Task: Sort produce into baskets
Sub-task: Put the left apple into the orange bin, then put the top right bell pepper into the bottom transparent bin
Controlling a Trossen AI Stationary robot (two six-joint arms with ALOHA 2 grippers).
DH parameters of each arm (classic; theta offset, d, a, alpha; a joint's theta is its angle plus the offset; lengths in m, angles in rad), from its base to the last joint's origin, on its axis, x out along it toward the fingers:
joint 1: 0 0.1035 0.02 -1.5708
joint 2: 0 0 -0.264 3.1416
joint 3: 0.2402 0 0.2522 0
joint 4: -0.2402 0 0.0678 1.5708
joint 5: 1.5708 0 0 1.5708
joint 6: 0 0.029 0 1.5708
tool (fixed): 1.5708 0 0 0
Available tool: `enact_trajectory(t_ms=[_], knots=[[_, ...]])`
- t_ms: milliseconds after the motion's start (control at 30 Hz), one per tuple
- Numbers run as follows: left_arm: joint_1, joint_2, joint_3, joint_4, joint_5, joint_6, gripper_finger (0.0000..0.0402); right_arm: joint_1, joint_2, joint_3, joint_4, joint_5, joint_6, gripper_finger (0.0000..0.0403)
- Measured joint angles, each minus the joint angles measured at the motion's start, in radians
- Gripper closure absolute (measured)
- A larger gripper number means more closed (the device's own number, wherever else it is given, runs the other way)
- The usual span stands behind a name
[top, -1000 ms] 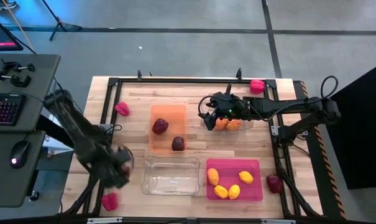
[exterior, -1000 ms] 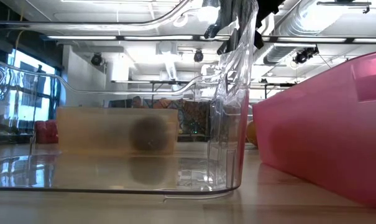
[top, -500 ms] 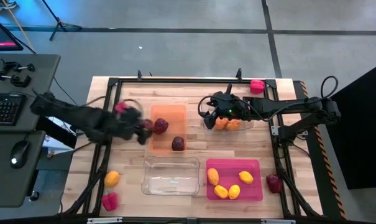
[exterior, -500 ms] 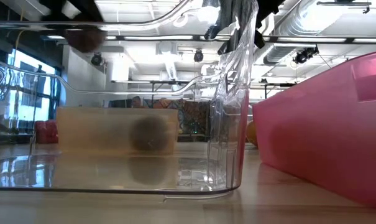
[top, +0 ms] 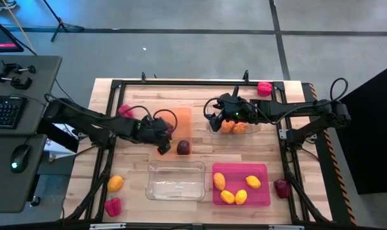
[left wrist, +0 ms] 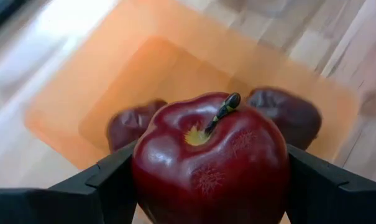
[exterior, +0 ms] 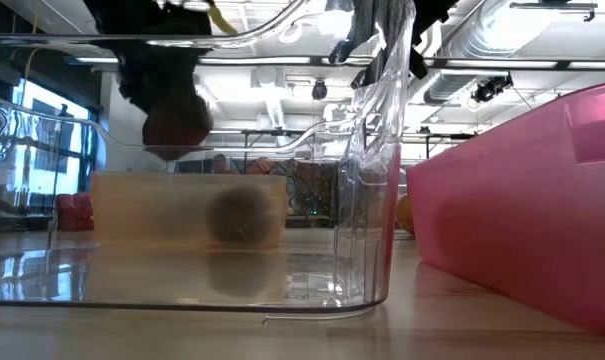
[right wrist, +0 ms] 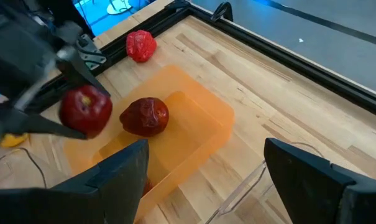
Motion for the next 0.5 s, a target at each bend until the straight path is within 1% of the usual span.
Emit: enact_trajectory(t_ms=[100,233,400,500], knots=[[0.02,0.044,0.0,-0.004,0.072,0.006,0.0105,0.0,0.0,0.0,0.0,0.0,0.001,0.0094],[0.041,0.086,0.0,-0.026,0.093,-0.003,0.0082,0.0,0.0,0.0,0.0,-0.003,0.001,0.0094],[0.088,0.082,0.0,-0.029,0.14,-0.021,0.005,0.0,0.0,0.0,0.0,-0.003,0.013,0.0094],[0.124,0.054,0.01,-0.029,0.177,-0.009,0.0043,0.0,0.0,0.0,0.003,-0.003,0.06,0.0094]])
